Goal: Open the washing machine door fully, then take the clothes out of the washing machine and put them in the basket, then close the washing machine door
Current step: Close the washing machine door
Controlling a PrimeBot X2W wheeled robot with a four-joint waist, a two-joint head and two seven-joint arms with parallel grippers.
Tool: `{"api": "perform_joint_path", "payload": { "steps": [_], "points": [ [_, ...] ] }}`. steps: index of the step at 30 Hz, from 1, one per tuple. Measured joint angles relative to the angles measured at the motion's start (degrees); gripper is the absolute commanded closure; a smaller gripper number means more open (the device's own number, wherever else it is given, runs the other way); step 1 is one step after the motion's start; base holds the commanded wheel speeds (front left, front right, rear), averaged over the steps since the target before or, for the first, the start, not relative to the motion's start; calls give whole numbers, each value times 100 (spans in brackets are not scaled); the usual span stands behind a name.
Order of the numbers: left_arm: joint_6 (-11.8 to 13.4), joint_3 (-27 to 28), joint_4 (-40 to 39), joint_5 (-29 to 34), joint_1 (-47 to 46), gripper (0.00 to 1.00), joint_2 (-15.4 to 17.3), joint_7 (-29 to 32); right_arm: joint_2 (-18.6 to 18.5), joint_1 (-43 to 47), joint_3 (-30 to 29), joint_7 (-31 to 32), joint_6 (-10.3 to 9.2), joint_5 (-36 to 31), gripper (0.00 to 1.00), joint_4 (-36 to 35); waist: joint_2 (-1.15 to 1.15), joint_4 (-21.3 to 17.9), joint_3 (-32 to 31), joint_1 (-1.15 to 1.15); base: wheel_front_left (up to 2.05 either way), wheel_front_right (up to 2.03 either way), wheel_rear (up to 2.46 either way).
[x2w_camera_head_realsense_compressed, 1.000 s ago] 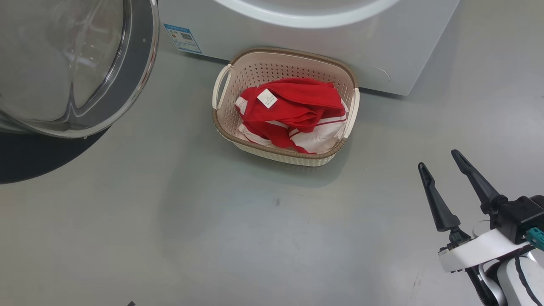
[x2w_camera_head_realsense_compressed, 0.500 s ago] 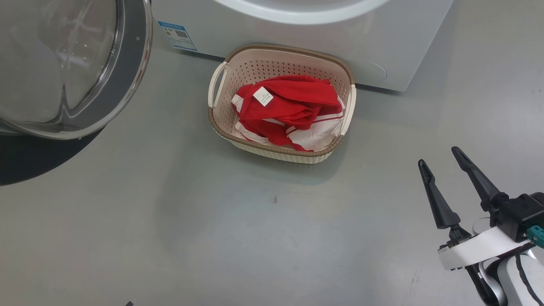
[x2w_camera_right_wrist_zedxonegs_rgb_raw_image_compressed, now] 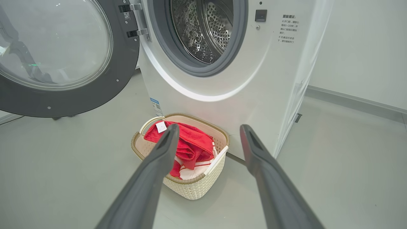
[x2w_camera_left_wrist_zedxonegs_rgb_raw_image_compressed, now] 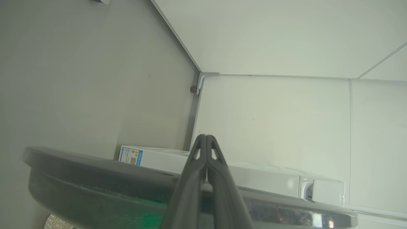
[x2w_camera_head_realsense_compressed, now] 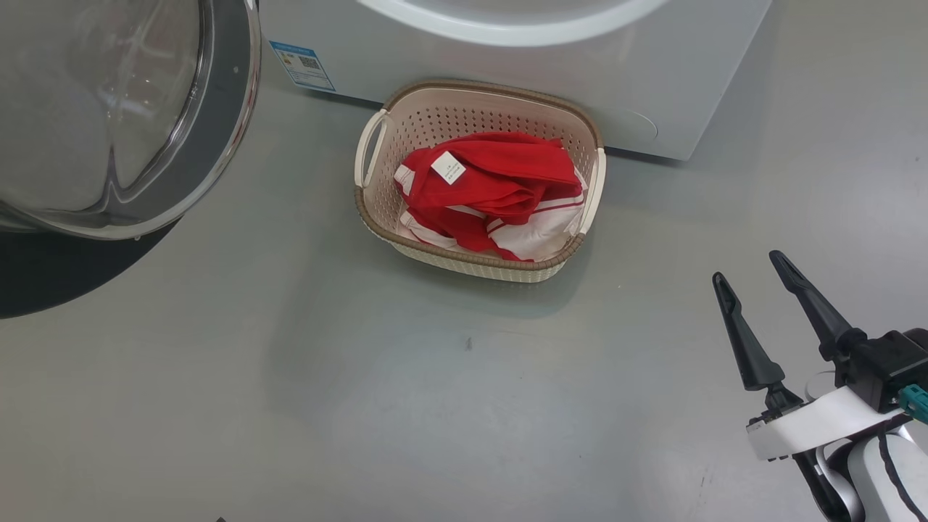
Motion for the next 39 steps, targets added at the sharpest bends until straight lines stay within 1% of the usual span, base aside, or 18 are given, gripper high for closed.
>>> {"api": "perform_joint_path", "payload": {
  "steps": [7,11,19,31,37,39],
  "points": [
    [0,-215,103,86,-2,100,90,275,10,-1,-10,-2,-1,8,0,85,0,16,-63,0,0,0,0],
    [0,-400,152,247,-2,100,87,501,54,0,9,-7,0,9,0,126,0,55,-151,0,0,0,0],
    [0,-709,27,303,2,100,27,927,118,5,44,-8,-1,9,0,212,0,96,-309,0,0,0,0],
    [-64,-920,-312,264,187,100,-367,1558,246,26,79,-8,-2,9,0,307,0,141,-575,0,0,0,0],
    [-120,-1058,-535,182,321,100,-730,1791,308,81,54,-8,-7,19,0,328,0,209,-685,0,0,0,0],
    [-180,-1143,-623,182,380,100,-862,1895,326,88,56,-8,-7,19,0,334,0,234,-722,0,0,0,0]
  ]
}}
